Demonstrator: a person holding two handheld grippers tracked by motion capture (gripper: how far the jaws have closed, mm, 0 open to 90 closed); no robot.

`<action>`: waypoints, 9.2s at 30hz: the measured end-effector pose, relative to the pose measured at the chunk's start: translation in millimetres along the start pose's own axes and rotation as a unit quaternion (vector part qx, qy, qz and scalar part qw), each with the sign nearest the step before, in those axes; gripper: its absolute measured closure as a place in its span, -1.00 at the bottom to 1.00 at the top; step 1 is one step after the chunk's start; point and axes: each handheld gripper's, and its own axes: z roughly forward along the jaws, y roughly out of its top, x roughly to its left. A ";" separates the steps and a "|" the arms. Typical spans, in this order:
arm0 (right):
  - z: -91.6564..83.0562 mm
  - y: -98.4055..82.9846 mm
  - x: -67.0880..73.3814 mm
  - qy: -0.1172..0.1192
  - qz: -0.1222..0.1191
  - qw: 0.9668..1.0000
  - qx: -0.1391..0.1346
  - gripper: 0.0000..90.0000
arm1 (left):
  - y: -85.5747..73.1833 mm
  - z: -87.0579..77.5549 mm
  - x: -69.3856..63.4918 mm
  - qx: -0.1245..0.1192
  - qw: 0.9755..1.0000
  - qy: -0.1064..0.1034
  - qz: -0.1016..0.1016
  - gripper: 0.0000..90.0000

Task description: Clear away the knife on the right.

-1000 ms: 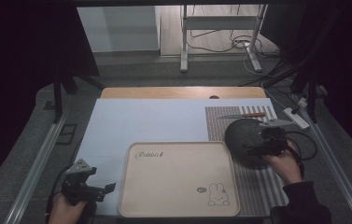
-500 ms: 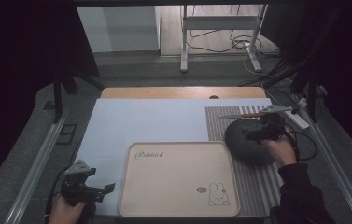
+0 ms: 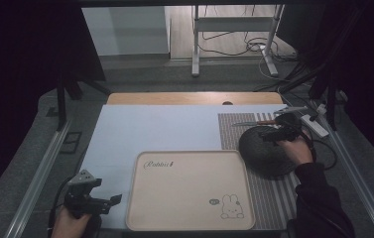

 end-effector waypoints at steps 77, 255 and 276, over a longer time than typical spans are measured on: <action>91.3 16.5 -80.6 0.006 0.037 0.991 0.127 0.87 | 0.3 1.8 -0.2 0.009 1.000 0.007 0.001 -0.95; -6.1 -65.1 194.8 0.237 -0.196 0.940 0.151 0.98 | 0.4 1.3 -1.9 0.006 1.000 0.013 0.006 -0.94; -10.3 -71.3 156.8 0.223 -0.135 0.952 0.158 0.98 | 0.1 1.0 -1.4 0.005 1.000 0.012 0.004 -0.94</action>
